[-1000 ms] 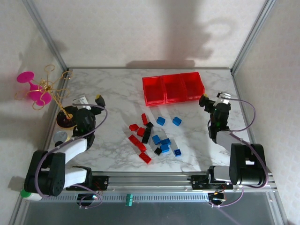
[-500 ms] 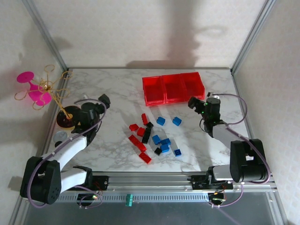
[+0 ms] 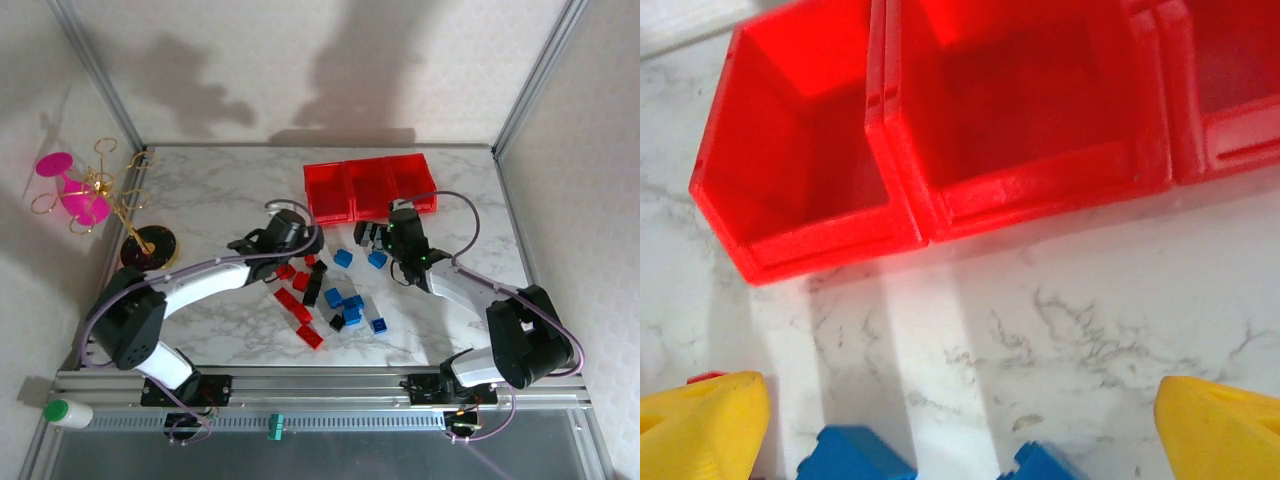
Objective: Sort the legos into containers by color
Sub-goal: Pick up the lego from the center of the table.
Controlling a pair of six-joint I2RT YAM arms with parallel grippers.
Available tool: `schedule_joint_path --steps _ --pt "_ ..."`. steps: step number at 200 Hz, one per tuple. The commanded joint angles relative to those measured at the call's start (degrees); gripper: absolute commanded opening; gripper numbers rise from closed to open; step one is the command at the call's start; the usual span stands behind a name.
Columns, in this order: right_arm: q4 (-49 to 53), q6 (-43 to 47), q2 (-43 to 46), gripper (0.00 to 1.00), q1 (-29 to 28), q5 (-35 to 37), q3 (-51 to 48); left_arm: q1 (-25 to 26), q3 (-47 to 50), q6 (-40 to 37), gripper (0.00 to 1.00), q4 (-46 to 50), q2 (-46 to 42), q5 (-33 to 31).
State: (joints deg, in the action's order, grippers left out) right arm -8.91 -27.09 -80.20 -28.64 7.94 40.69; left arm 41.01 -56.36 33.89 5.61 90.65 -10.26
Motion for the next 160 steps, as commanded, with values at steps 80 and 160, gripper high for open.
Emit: schedule_joint_path --steps 80,160 --pt "7.38 -3.94 4.35 0.99 -1.06 -0.77 -1.51 2.67 -14.81 3.24 0.74 14.02 19.16 -5.84" --pt "7.98 -3.36 4.73 0.99 -1.08 -3.78 -0.38 2.49 -17.20 4.30 0.48 14.07 23.15 -7.67"
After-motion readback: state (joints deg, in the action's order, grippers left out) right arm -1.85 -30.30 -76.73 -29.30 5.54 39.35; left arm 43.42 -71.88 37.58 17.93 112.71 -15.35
